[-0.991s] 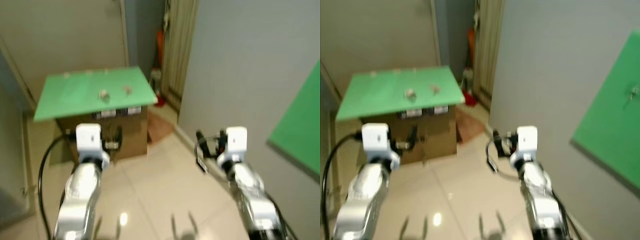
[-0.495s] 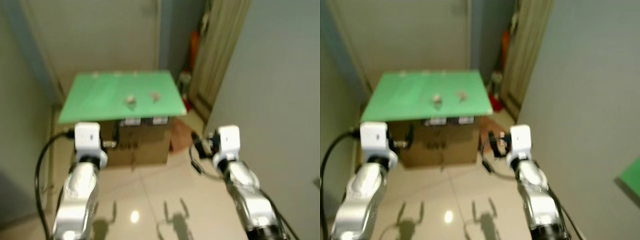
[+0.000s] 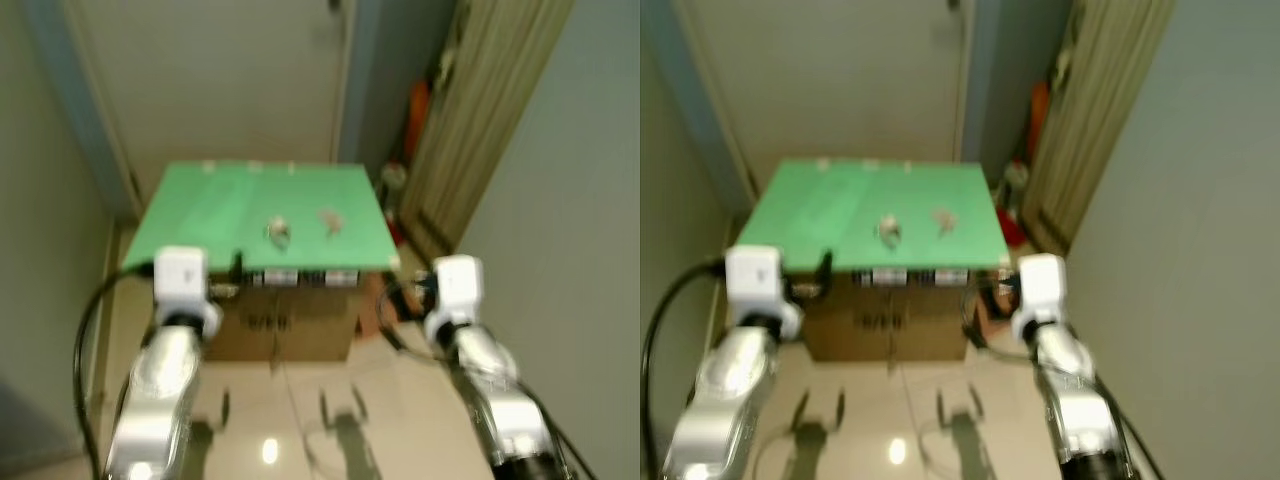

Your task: Hang keys on a hook

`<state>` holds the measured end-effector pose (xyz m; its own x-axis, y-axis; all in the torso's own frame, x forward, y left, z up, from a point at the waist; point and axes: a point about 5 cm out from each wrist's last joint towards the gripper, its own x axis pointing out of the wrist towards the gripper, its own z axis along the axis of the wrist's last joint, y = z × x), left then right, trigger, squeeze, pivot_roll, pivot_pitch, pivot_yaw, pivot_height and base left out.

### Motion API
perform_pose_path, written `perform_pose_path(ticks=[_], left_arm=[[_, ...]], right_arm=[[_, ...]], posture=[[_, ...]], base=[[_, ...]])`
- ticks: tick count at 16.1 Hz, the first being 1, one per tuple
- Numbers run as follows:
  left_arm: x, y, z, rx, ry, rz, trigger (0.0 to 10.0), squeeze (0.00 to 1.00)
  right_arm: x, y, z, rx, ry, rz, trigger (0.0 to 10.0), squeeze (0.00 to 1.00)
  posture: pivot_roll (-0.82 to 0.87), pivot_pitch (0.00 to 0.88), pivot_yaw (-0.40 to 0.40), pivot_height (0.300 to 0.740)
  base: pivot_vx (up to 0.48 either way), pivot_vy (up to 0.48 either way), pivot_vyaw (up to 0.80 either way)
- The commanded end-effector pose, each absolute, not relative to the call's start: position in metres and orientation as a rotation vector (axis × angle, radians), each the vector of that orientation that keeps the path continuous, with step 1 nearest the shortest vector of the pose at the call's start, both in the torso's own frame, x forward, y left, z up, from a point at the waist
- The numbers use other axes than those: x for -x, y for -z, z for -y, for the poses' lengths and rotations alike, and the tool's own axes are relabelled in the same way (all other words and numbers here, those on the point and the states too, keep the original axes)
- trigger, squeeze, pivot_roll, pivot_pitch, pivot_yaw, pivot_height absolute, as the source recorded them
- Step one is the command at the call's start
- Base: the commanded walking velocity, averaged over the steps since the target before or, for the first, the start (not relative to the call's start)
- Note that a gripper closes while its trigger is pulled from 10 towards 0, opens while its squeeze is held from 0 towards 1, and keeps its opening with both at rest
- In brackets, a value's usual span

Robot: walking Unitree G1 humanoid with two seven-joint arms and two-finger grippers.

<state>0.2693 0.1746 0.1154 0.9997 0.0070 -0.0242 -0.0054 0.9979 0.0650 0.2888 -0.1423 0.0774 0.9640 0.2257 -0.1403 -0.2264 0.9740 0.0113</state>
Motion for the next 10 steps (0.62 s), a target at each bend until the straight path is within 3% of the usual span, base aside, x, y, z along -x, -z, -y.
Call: perform_pose_path(ticks=[1,10], left_arm=[[-0.2714,-0.1198,-0.1650,-0.058,0.023,-0.010,10.0,0.00],[-0.2728,-0.1191,-0.1629,-0.066,0.033,-0.014,10.0,0.00]], right_arm=[[-0.2880,-0.0774,0.1550,0.018,-0.195,-0.143,10.0,0.00],[-0.2891,-0.0788,0.1567,0.029,-0.194,-0.138,10.0,0.00]], posture=[[-0.01,0.000,-0.024,0.740],[-0.02,0.000,-0.024,0.740]], base=[[0.469,0.000,0.00],[0.468,0.000,0.00]])
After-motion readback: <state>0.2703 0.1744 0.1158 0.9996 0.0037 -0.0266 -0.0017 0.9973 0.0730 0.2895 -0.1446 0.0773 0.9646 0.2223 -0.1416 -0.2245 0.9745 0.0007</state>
